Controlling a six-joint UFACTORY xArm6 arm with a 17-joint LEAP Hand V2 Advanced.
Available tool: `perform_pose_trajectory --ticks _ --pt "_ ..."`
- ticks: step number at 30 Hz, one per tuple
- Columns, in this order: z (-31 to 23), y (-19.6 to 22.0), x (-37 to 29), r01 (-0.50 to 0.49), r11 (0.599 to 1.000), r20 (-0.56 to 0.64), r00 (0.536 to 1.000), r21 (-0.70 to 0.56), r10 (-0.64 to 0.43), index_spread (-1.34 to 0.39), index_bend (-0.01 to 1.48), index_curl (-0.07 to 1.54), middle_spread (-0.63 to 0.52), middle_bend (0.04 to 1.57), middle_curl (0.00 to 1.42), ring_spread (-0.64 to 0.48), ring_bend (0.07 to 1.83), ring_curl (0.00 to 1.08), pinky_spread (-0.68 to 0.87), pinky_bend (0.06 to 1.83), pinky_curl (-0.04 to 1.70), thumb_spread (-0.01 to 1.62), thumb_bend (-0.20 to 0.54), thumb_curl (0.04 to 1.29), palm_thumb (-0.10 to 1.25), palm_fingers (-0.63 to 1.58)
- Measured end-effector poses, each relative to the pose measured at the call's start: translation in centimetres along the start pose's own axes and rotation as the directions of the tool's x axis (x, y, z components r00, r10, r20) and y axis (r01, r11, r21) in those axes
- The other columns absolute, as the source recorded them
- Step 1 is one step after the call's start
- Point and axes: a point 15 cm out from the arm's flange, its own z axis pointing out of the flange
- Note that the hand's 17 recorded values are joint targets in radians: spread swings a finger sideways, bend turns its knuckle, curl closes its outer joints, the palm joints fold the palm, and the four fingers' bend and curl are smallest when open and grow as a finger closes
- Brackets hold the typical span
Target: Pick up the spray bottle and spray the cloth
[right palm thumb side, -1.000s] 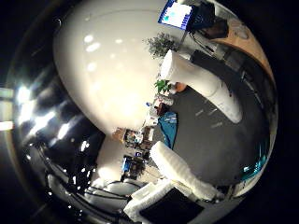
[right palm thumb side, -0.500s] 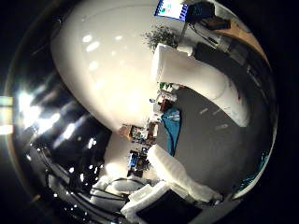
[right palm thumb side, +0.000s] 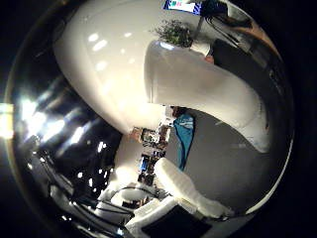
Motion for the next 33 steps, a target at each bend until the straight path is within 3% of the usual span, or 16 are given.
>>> perform_pose_trajectory --ticks 11,17,24,33 --pt "4.0 -0.9 -1.3 0.016 1.000 0.073 0.997 -0.027 -0.015 -0.27 0.11 0.17 0.24 0.41 0.34 0.18 0.57 0.29 0.34 0.54 0.32 1.08 -0.022 0.29 0.53 0.07" --pt "5.4 -0.2 -1.3 -0.009 0.999 0.121 0.993 -0.044 0.014 -0.20 0.08 0.12 0.18 0.59 0.39 0.10 0.89 0.34 0.29 0.68 0.34 1.06 -0.016 0.31 0.60 0.23" --pt "7.0 0.4 -1.2 -0.014 0.997 0.147 0.989 -0.071 0.024 -0.17 0.10 0.12 -0.02 0.92 0.47 -0.08 1.26 0.43 0.04 0.91 0.37 1.05 -0.021 0.32 0.65 0.39" --pt "7.5 0.8 -1.4 -0.001 0.998 0.168 0.986 -0.059 0.011 -0.21 0.10 0.12 -0.14 1.14 0.55 -0.16 1.43 0.46 -0.29 1.20 0.40 1.05 -0.020 0.36 0.73 0.59"
